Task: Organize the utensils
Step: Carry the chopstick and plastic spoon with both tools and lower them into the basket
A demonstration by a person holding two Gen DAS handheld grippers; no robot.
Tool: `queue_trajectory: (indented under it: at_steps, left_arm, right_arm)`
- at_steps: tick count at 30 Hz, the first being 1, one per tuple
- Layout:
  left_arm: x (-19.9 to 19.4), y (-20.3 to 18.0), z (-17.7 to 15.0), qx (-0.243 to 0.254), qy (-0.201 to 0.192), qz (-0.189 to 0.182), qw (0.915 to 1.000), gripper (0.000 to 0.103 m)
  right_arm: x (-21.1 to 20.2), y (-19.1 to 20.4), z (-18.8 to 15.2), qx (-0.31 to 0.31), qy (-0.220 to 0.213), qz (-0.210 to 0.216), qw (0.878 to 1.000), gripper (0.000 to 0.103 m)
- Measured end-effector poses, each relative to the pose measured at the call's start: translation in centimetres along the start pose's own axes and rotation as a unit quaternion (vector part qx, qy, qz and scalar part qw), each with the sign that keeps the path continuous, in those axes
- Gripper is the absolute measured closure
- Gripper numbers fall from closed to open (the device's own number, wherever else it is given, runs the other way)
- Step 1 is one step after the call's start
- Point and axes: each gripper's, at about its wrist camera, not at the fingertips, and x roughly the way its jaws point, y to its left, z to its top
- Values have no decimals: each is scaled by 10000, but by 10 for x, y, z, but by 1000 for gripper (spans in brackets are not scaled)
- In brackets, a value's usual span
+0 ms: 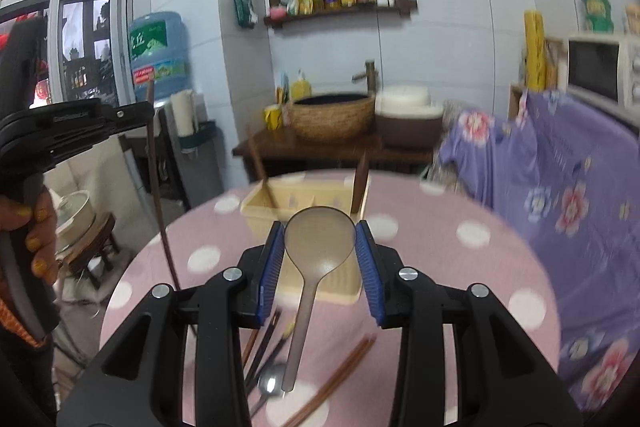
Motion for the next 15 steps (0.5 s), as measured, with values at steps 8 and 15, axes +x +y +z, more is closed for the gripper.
queue_trajectory:
  at_steps: [8,15]
  left_arm:
    - [29,-23,77,-77,-812,122,9966,95]
    - [82,-19,44,-83,-843,428,9955,95]
  right_arm:
    - [47,3,109,-150,-803,-673,9944,66]
    - [102,6,96,-286,-661,-1017,9922,66]
